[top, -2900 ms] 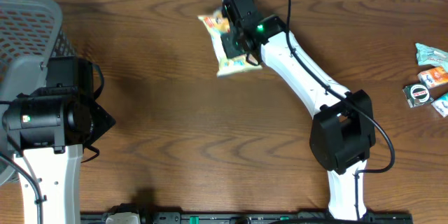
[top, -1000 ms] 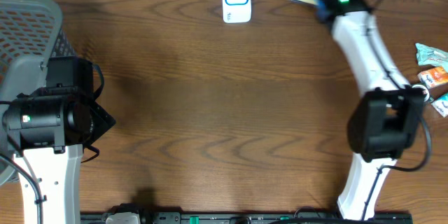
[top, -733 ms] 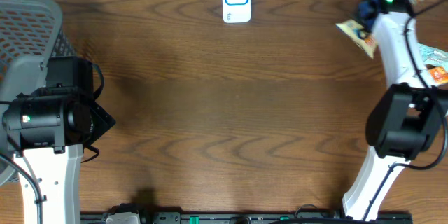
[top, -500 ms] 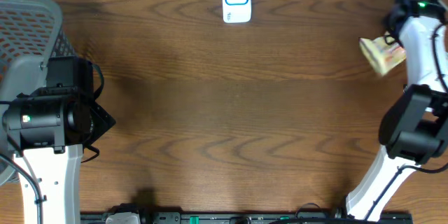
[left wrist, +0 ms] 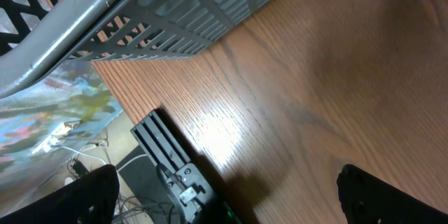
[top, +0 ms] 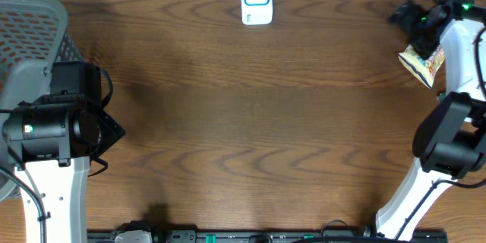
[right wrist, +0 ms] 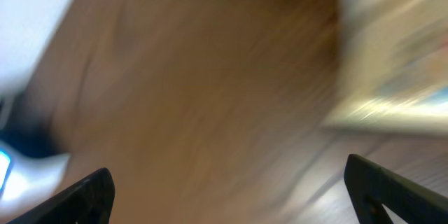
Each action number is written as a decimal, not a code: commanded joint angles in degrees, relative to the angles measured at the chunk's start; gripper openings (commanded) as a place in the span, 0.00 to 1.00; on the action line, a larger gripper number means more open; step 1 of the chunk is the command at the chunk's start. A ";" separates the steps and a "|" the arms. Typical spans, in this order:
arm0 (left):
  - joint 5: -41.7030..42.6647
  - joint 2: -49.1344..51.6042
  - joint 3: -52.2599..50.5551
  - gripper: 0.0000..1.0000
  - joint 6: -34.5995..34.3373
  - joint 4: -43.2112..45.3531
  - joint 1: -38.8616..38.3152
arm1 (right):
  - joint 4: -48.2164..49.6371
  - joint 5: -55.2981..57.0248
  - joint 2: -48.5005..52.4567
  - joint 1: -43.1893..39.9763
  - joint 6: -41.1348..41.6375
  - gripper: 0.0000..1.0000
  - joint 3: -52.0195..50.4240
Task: Scan the item barcode
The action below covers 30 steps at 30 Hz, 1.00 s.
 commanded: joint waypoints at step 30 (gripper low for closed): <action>-0.15 -0.22 0.04 0.98 -0.74 -0.31 0.24 | -27.17 16.09 -47.91 42.34 -10.93 0.99 -13.07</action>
